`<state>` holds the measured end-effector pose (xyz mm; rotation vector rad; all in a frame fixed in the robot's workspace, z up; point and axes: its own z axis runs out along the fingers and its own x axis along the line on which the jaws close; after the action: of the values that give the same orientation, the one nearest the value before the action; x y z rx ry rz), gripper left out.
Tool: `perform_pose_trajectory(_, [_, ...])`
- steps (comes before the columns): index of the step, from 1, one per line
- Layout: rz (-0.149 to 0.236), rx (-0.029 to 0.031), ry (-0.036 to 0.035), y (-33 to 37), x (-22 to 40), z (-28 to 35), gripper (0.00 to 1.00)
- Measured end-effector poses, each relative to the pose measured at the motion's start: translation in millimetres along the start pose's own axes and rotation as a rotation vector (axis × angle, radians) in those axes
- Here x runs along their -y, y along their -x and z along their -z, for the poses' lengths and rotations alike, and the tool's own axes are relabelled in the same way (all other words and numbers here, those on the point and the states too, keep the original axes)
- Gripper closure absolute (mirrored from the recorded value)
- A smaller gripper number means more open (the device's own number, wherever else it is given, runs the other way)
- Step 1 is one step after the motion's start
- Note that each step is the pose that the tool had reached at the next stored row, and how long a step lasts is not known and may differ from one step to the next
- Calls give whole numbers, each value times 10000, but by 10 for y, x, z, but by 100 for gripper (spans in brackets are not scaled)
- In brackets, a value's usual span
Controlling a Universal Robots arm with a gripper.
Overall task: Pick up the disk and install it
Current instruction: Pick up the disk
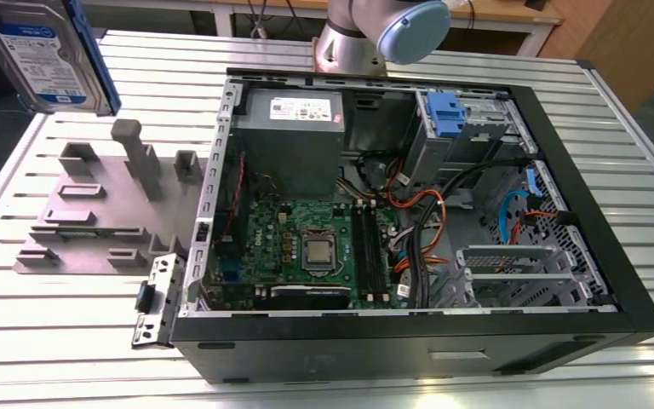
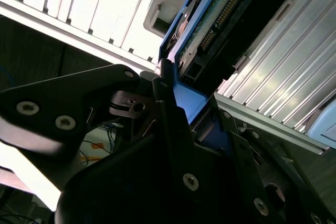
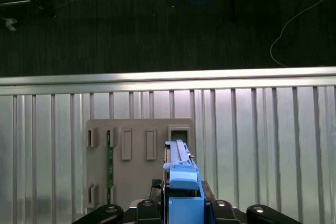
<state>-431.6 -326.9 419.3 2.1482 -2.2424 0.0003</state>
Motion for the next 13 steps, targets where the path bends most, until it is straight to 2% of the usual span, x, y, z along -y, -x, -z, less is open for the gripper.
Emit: perform_pose_trajectory(13, [0, 0, 0, 0, 3, 9, 64])
